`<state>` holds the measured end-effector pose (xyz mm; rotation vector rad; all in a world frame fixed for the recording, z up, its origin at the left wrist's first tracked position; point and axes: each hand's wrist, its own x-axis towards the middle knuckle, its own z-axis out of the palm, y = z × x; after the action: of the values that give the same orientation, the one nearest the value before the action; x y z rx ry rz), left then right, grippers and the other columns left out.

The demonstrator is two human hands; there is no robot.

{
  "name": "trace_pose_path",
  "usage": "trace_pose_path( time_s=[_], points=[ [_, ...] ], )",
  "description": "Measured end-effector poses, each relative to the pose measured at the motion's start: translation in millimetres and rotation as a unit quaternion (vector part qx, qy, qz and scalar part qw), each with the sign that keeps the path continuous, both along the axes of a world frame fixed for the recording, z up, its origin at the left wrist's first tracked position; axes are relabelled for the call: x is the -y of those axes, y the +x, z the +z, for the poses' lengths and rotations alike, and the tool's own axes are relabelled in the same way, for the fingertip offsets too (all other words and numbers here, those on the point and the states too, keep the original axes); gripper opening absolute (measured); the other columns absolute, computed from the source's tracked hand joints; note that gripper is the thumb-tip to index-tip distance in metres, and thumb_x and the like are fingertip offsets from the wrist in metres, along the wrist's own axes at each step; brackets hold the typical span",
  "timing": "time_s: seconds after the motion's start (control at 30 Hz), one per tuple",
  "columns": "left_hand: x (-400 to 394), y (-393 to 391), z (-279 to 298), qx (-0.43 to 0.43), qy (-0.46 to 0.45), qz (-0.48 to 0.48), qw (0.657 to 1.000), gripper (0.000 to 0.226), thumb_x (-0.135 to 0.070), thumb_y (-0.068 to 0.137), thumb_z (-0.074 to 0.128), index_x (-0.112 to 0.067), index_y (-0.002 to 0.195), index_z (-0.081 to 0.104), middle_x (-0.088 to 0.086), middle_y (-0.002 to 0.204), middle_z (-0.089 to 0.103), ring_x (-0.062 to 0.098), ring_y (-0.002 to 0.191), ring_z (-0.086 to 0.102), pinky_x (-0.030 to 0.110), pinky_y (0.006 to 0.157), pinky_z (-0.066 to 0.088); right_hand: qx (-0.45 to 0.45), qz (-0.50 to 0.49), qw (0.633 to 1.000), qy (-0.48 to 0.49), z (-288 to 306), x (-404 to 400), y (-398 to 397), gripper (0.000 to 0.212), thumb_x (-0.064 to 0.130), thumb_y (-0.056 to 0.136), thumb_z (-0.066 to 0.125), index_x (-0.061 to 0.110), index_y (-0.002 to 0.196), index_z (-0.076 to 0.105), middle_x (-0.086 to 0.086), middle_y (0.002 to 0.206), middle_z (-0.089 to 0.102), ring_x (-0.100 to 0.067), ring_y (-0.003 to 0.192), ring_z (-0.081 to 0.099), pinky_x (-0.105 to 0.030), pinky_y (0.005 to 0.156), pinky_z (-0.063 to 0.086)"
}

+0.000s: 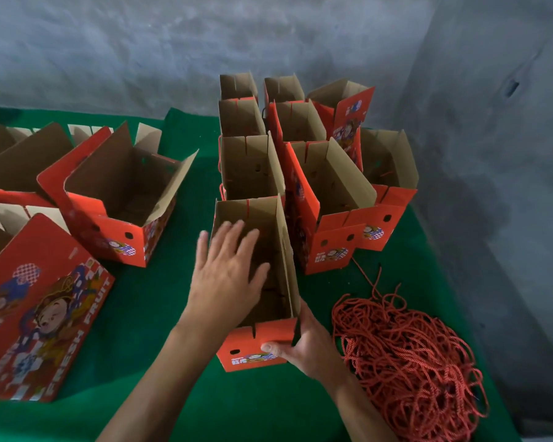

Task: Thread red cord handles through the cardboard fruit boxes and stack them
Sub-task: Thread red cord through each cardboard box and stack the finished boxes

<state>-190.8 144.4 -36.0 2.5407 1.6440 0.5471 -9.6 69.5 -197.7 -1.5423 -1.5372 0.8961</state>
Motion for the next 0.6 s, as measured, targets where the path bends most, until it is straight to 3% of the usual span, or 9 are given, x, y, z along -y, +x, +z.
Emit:
trace_pose_path(
  time_s=[0.07,0.17,0.27,0.47,0.53,0.6],
  points=[
    [-1,-7,1,-0.013,-0.083,0.086,0.993,0.074,-0.043,0.100,0.049,-0.022,0.160,0.011,0.009,0.168,0.009,0.036,0.154,0.012,0.053,0.124,0.014,-0.005,0.010,1.000,-0.005,-3,-2,-1,0.113,0.067,0.068,0.088,0.046,0.159,0.024,0.024,0.139,0.060,0.005,0.115,0.066,-0.027,0.093,0.060],
    [2,-19,-1,0.037,-0.202,0.145,0.968,0.077,-0.014,0.098,0.046,-0.017,0.160,0.000,0.009,0.168,0.002,0.045,0.140,0.040,0.050,0.110,0.037,-0.003,0.037,0.999,-0.012,-8,-2,-7,0.113,0.068,0.070,0.087,0.050,0.159,0.020,0.024,0.142,0.058,0.003,0.118,0.064,-0.031,0.097,0.059],
    [10,-39,-3,0.058,-0.189,0.166,0.966,0.083,-0.003,0.090,0.047,-0.015,0.161,0.005,0.007,0.168,0.010,0.040,0.135,0.048,0.047,0.106,0.040,-0.008,0.068,0.998,-0.017,-17,-2,-22,0.112,0.062,0.074,0.087,0.047,0.161,0.018,0.024,0.142,0.059,0.000,0.121,0.064,-0.032,0.098,0.059],
    [7,-81,4,0.123,-0.190,0.190,0.955,0.085,0.003,0.089,0.046,-0.027,0.161,0.012,-0.001,0.166,0.022,0.025,0.147,0.035,0.048,0.117,0.034,-0.018,0.097,0.995,-0.008,-19,-23,-52,0.111,0.062,0.073,0.088,0.044,0.161,0.023,0.015,0.143,0.062,-0.003,0.121,0.065,-0.036,0.097,0.060],
    [2,-93,7,0.150,-0.186,0.178,0.954,0.084,0.002,0.091,0.044,-0.033,0.160,0.014,0.000,0.164,0.028,0.025,0.148,0.035,0.052,0.118,0.034,0.018,0.103,0.994,0.018,-18,-27,-61,0.110,0.069,0.074,0.083,0.043,0.162,0.022,0.016,0.144,0.061,0.004,0.118,0.064,-0.031,0.096,0.060],
    [0,-106,9,0.161,-0.188,0.176,0.953,0.085,0.000,0.090,0.045,-0.039,0.159,0.013,0.004,0.159,0.039,0.029,0.142,0.043,0.054,0.113,0.039,0.059,0.100,0.992,0.050,-16,-29,-69,0.107,0.074,0.075,0.078,0.045,0.162,0.022,0.017,0.142,0.062,0.017,0.108,0.061,-0.017,0.090,0.058]
  ],
)
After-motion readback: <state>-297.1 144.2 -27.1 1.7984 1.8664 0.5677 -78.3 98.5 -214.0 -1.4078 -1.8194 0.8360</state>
